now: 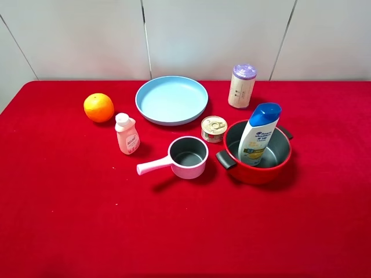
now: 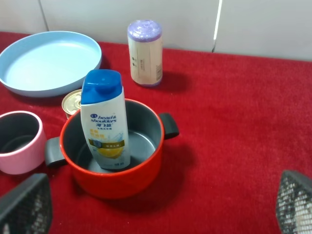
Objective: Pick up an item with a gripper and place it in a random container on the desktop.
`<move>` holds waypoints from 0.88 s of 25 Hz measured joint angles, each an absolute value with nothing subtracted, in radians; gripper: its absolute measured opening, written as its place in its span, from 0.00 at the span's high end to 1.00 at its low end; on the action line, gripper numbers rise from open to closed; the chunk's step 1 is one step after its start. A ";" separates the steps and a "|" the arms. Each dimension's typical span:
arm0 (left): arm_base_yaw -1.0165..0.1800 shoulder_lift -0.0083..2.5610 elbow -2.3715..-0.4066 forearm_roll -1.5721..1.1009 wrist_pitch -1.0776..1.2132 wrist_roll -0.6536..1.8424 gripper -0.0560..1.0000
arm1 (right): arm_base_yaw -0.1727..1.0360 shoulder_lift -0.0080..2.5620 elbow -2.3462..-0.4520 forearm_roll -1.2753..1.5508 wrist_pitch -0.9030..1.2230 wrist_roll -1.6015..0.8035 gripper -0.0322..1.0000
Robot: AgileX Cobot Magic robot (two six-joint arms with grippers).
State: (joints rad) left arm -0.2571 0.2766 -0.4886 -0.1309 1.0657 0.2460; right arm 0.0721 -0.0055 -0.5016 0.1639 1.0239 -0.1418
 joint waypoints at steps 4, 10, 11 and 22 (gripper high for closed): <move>-0.137 0.172 -0.489 -0.146 1.067 0.271 0.01 | 0.072 -0.005 -0.502 0.164 1.024 -0.142 0.30; -0.062 0.055 -0.487 -0.150 1.072 0.276 0.01 | 0.072 -0.005 -0.502 0.164 1.024 -0.142 0.30; -0.059 0.038 -0.487 -0.150 1.074 0.277 0.01 | 0.072 -0.005 -0.502 0.164 1.024 -0.142 0.30; -0.056 -0.007 -0.487 -0.152 1.078 0.279 0.01 | 0.072 -0.005 -0.502 0.164 1.024 -0.142 0.30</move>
State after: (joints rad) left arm -0.0565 -0.0067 -0.4874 -0.1520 1.0777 0.2792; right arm 0.0721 -0.0055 -0.5016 0.1639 1.0239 -0.1418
